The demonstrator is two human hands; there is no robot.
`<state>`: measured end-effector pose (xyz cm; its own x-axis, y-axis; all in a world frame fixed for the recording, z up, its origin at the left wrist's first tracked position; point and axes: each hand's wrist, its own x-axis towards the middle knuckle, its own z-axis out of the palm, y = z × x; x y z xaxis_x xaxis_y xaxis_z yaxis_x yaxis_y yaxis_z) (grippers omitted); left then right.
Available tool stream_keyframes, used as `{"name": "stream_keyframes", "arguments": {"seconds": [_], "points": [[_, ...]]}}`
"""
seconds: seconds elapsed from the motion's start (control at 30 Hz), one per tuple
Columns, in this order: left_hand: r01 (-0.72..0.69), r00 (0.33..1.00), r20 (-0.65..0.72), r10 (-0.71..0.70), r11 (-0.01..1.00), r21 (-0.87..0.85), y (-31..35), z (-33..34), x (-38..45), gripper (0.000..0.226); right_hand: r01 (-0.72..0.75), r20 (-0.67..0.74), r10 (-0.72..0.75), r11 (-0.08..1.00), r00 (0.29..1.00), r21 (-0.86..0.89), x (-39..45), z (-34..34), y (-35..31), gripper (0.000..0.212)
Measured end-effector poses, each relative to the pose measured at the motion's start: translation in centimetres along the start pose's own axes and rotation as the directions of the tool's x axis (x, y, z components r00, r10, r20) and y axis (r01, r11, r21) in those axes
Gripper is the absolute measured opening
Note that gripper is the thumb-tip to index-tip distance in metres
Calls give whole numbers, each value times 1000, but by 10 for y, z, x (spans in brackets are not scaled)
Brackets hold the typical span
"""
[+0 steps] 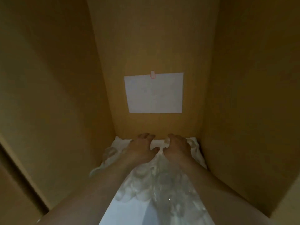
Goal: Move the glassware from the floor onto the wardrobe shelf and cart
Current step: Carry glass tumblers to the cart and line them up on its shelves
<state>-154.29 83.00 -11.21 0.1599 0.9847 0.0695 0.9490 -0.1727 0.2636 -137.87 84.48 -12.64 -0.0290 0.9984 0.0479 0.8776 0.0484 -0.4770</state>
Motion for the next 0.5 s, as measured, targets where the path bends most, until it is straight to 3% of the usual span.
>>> {"name": "stream_keyframes", "arguments": {"seconds": [0.13,0.3,0.5], "points": [[-105,993,41,109,992,-73,3,6,59,71,-131,-27,130,991,991,-32,29,-7,17,63],[-193,965,154,210,974,-121,15,30,107,73,-254,-17,253,963,967,-91,46,-15,40,63],[-197,934,236,267,939,-283,29,53,144,64,-347,139,334,935,932,79,62,-7,59,91]]}}
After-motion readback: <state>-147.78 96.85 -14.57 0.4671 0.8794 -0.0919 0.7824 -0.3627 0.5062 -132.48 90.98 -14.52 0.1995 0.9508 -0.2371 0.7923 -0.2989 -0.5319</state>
